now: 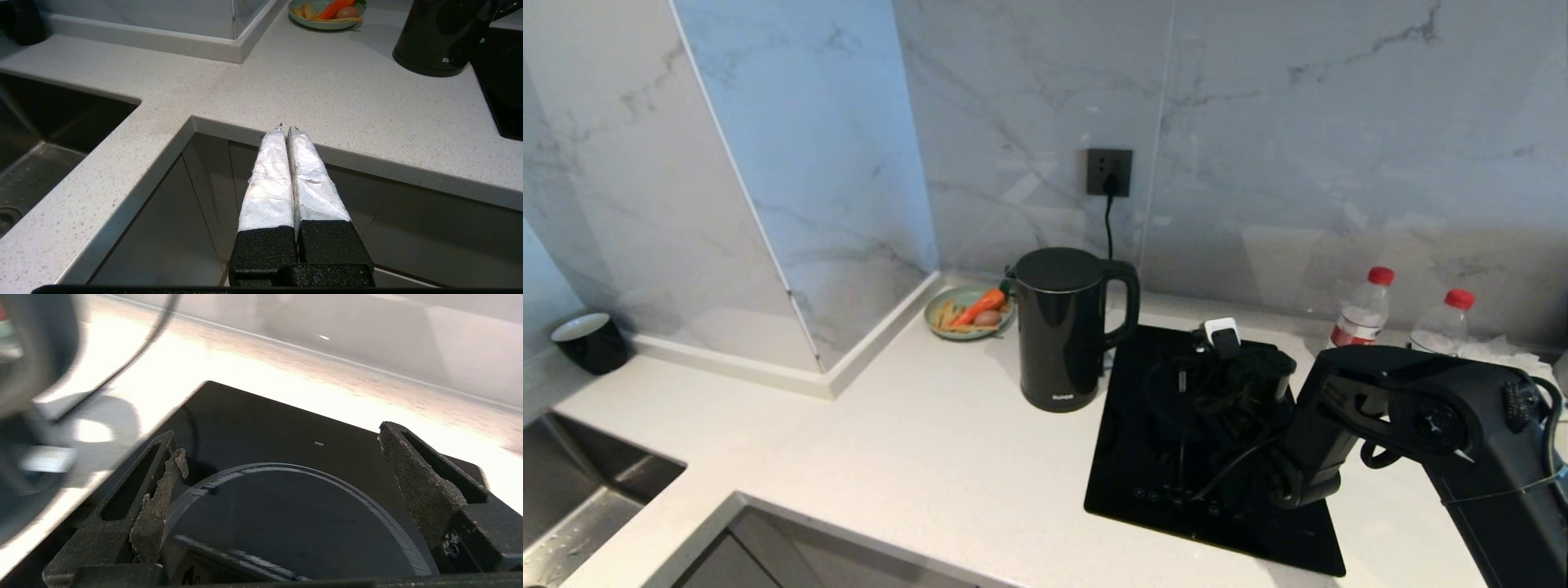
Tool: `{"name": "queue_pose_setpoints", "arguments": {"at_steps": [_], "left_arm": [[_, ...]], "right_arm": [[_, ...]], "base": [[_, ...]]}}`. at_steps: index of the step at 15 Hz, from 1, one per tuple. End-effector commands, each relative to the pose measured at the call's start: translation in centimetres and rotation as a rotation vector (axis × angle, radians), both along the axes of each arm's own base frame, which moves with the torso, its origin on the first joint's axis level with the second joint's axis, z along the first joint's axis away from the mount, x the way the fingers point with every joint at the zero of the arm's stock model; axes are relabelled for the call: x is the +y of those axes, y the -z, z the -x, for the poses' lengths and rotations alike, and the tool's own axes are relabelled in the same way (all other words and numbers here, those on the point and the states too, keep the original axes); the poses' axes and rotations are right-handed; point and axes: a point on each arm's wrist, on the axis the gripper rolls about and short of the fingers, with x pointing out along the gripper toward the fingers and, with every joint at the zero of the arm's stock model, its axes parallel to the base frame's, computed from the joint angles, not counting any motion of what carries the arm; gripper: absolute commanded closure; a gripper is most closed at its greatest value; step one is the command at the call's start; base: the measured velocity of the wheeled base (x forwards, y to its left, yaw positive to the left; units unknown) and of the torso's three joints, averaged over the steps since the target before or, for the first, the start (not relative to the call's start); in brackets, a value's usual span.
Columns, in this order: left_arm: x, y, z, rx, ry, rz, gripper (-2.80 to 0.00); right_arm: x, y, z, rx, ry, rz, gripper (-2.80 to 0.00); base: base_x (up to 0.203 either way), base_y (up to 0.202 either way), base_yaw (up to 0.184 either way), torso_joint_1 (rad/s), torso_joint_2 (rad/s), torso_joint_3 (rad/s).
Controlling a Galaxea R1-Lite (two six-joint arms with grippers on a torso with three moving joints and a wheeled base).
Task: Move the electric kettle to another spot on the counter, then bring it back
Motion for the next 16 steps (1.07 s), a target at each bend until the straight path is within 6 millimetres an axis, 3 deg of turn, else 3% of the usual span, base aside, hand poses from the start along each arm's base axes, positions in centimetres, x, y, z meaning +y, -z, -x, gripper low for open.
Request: {"name": "queue_pose_setpoints", "arguments": {"at_steps": [1, 6, 13, 15, 16], "left_arm": [[0.0, 0.0, 0.0, 0.0, 0.0, 0.0, 0.0], [0.0, 0.0, 0.0, 0.0, 0.0, 0.0, 0.0], [0.0, 0.0, 0.0, 0.0, 0.0, 0.0, 0.0], [0.0, 0.0, 0.0, 0.0, 0.0, 0.0, 0.0], [0.0, 0.0, 0.0, 0.0, 0.0, 0.0, 0.0]], "right_arm": [[0.0, 0.7, -0.3, 0.0, 0.001, 0.002, -2.8], [0.9, 1.8, -0.6, 0.004, -0.02, -0.002, -2.8], [0.7, 0.7, -0.4, -0.008, -0.018, -0.03, -2.8], [1.4, 1.8, -0.4, 0.009, -0.035, -0.023, -2.8], [1.6, 3.3, -0.6, 0.027, -0.039, -0.011, -2.8]], "base": [[0.0, 0.0, 0.0, 0.0, 0.0, 0.0], [0.0, 0.0, 0.0, 0.0, 0.0, 0.0], [0.0, 0.0, 0.0, 0.0, 0.0, 0.0], [0.0, 0.0, 0.0, 0.0, 0.0, 0.0], [0.0, 0.0, 0.0, 0.0, 0.0, 0.0]]}}
